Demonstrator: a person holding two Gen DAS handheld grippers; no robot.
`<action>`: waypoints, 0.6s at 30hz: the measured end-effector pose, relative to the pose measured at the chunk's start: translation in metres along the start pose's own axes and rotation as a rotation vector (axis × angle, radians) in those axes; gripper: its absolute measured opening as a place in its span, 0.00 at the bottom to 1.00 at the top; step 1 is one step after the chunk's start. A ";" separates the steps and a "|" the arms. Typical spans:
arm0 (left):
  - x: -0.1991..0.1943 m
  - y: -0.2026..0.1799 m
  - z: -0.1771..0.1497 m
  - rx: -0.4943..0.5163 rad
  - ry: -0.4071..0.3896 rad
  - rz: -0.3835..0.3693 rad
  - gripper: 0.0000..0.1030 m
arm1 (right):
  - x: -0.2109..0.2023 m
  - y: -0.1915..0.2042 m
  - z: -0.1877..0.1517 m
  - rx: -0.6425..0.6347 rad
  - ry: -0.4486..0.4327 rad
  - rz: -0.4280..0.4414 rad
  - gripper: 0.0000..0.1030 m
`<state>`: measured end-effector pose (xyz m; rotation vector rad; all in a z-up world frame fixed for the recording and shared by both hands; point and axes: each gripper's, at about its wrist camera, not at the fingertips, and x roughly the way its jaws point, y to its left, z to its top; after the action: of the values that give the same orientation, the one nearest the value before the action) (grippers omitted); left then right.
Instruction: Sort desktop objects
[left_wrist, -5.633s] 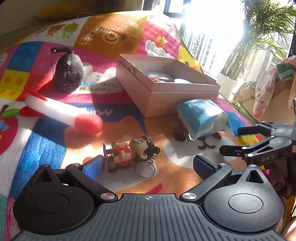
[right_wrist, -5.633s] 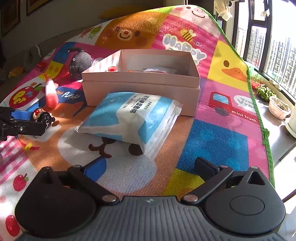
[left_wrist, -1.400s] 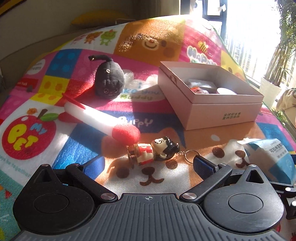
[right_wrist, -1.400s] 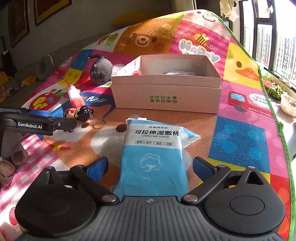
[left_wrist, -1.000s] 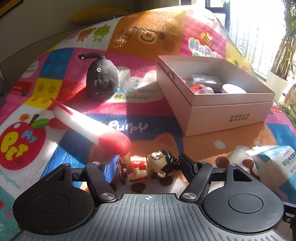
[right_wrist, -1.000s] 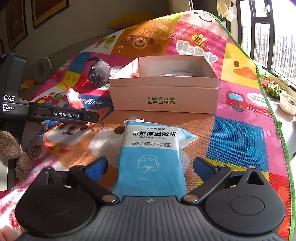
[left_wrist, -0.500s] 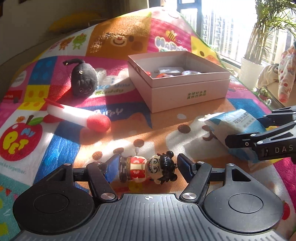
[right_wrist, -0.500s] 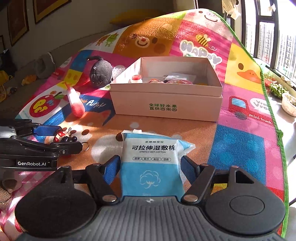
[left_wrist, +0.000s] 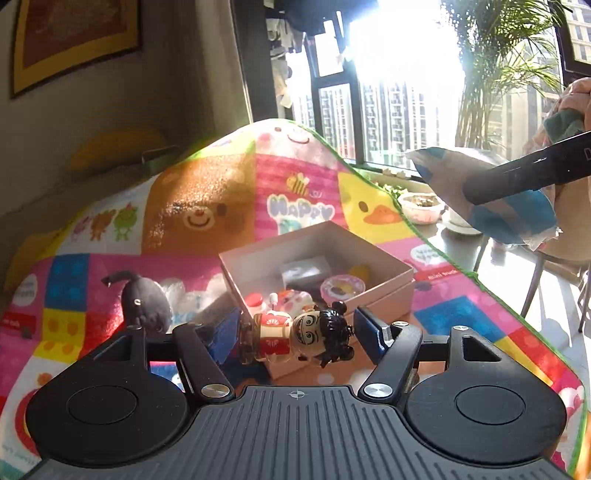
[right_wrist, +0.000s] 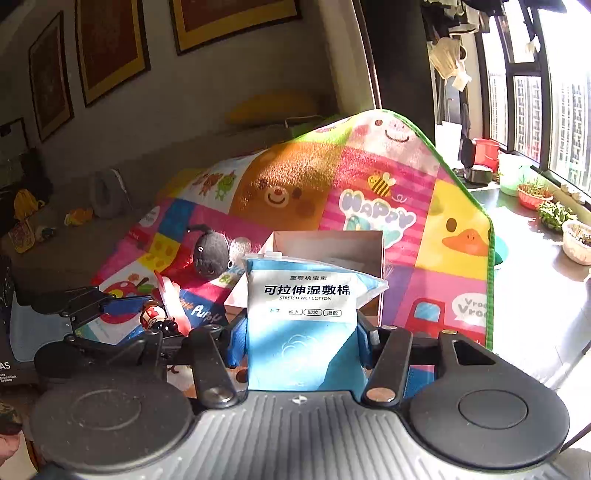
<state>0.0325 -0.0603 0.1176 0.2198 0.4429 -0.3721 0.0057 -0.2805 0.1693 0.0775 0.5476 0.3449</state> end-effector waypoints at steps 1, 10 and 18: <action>0.010 -0.001 0.007 0.000 -0.019 0.001 0.70 | -0.001 -0.001 0.009 -0.011 -0.028 -0.004 0.53; 0.072 0.040 0.033 -0.181 -0.034 -0.015 0.94 | 0.073 0.001 0.083 -0.110 -0.086 -0.093 0.53; 0.022 0.068 -0.048 -0.163 0.082 0.121 0.99 | 0.173 -0.002 0.096 -0.146 0.024 -0.173 0.65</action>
<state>0.0597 0.0086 0.0740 0.1027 0.5358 -0.2076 0.1941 -0.2214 0.1650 -0.1146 0.5477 0.2160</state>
